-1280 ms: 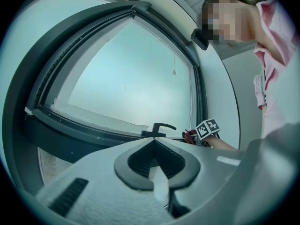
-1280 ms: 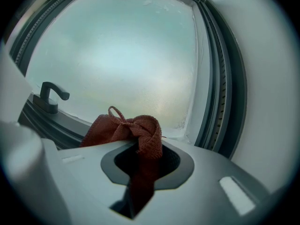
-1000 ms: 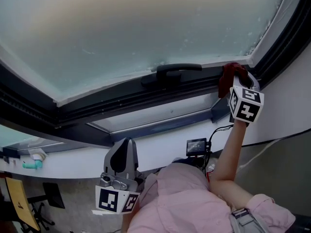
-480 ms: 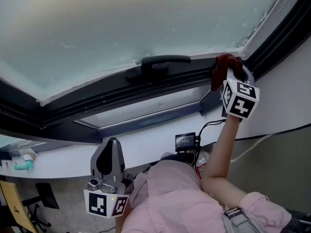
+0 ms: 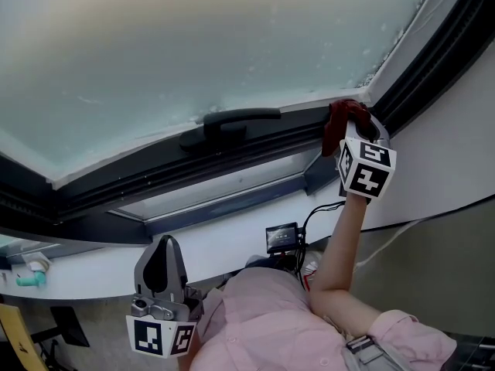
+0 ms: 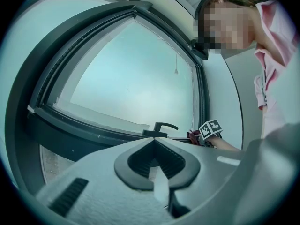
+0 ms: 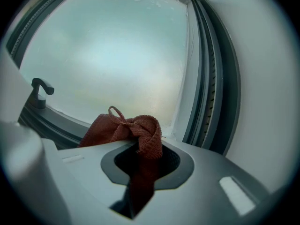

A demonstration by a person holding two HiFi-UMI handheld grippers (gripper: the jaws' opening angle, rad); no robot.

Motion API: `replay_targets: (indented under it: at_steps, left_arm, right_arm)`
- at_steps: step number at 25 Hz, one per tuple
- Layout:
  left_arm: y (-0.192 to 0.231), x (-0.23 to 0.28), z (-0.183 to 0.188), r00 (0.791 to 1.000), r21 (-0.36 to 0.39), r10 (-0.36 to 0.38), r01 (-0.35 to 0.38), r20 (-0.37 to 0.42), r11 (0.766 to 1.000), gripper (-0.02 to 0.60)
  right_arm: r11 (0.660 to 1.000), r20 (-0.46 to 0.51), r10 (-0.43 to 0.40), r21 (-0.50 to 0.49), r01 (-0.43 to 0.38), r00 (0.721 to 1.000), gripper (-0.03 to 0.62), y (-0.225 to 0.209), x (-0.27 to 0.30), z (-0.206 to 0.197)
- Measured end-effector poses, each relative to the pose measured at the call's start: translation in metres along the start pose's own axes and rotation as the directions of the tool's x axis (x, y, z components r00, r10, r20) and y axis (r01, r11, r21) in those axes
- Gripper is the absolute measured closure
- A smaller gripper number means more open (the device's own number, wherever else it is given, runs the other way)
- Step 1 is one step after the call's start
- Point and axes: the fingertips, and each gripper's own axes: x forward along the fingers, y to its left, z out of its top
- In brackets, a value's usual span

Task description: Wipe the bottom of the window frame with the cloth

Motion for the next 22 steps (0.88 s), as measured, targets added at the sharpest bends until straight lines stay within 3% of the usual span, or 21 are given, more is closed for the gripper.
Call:
replay_targets:
  at_steps: [22]
  left_arm:
    - [-0.002,-0.007,0.003,0.999,0.011,0.053,-0.053,0.011,0.999,0.58]
  right_arm:
    - [0.998,-0.005,-0.068,-0.004,0.068,0.998,0.531,-0.029,0.01,-0.005]
